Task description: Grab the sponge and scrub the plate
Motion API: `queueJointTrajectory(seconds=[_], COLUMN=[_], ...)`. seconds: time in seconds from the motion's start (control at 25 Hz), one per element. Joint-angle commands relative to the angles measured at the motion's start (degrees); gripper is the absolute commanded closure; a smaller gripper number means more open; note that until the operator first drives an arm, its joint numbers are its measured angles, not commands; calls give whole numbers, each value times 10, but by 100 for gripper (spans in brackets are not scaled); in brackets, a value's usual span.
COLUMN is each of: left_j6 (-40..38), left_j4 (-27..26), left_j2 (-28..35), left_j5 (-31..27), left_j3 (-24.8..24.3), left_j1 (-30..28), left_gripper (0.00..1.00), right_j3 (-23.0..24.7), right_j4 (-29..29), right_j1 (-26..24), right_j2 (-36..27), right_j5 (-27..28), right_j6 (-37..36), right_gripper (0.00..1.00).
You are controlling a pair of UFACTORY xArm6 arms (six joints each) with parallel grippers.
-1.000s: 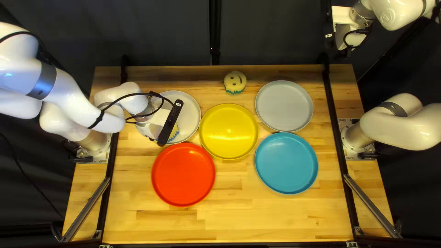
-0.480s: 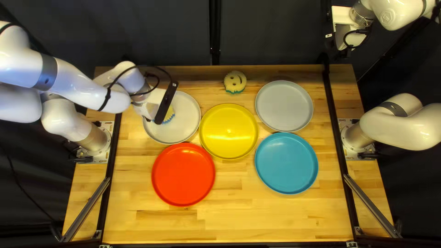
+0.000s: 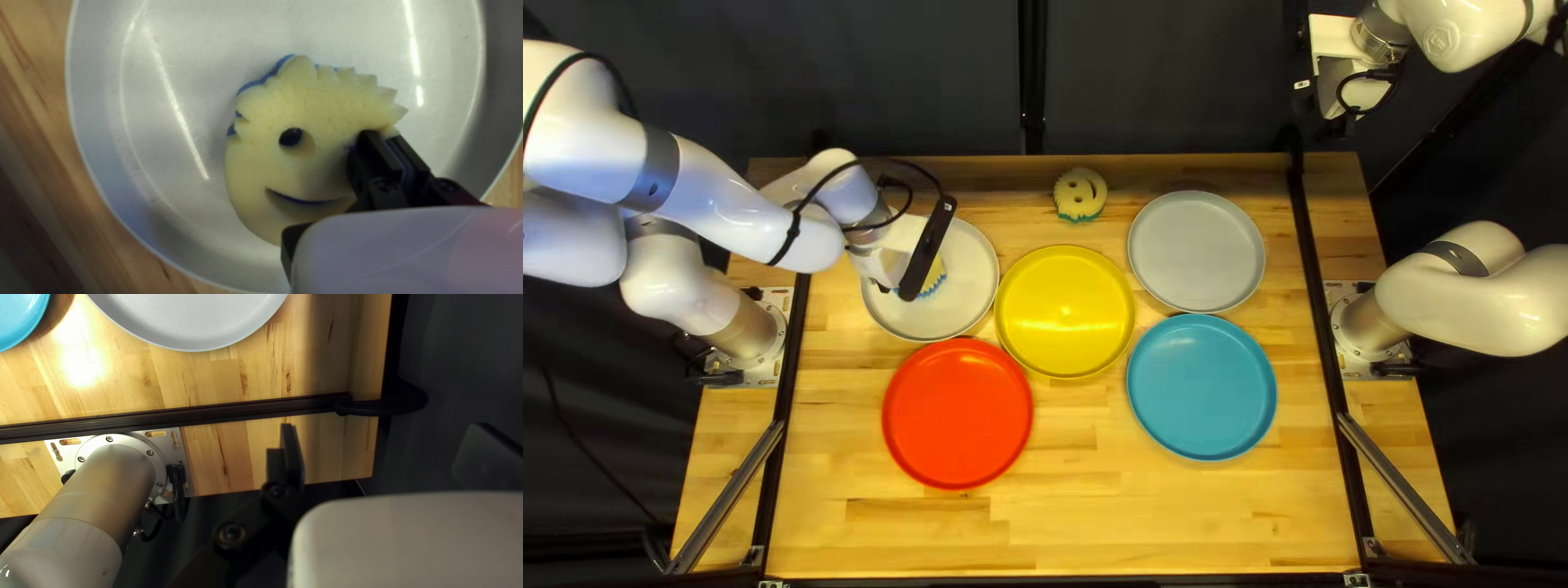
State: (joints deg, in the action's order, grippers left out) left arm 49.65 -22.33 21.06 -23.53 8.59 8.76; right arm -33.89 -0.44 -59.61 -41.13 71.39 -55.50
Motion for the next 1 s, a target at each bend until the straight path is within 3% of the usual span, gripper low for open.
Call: queueJointTrajectory(seconds=[0.04,0.2,0.4,0.64,0.88,1.0], left_j6=[-69,-48,57,97,85,65], left_j4=[35,46,30,50,63,55], left_j2=[19,19,-12,-25,-17,-21], left_j5=[-6,-16,-39,-77,-92,-75], left_j3=[3,7,28,58,58,51], left_j1=[-49,-19,88,162,164,129], left_gripper=[100,100,100,100,100,100], right_j3=[0,0,0,0,0,0], right_j4=[0,0,0,0,0,0], right_j1=[0,0,0,0,0,0], right_j2=[0,0,0,0,0,0], right_j5=[0,0,0,0,0,0], right_j6=[0,0,0,0,0,0], right_gripper=[0,0,0,0,0,0])
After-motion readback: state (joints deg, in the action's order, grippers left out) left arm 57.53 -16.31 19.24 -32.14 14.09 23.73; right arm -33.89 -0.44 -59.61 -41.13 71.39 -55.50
